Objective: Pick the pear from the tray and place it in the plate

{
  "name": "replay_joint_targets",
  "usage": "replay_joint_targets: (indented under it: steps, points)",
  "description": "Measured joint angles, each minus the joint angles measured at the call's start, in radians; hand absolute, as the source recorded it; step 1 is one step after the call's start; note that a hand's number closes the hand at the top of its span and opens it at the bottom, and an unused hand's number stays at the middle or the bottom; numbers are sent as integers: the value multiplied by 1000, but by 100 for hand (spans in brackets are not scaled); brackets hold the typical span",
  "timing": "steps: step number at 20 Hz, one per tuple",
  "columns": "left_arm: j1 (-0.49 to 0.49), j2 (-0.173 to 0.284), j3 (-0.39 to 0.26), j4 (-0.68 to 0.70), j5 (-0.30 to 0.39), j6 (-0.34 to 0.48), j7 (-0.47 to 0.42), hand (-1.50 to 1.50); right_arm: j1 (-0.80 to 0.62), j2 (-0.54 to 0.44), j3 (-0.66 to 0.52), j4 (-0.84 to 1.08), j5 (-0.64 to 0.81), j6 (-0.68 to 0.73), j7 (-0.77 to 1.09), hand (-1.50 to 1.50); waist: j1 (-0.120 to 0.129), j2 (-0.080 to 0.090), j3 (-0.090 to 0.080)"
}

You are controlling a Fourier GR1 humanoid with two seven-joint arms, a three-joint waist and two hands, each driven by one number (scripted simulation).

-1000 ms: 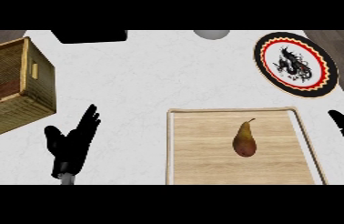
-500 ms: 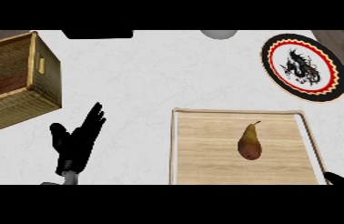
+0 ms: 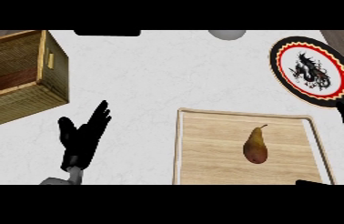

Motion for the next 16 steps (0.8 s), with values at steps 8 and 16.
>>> replay_joint_targets:
  steps: [8, 16]
  points:
    - [-2, -19, 14, 21, -8, -6, -20, 0, -111, 176, 164, 98, 213, 80, 58, -150, -3, -2, 3]
    - [30, -15, 22, -9, -22, -21, -31, 0, -154, 380, 211, 261, 331, 108, 38, -150, -6, -3, 4]
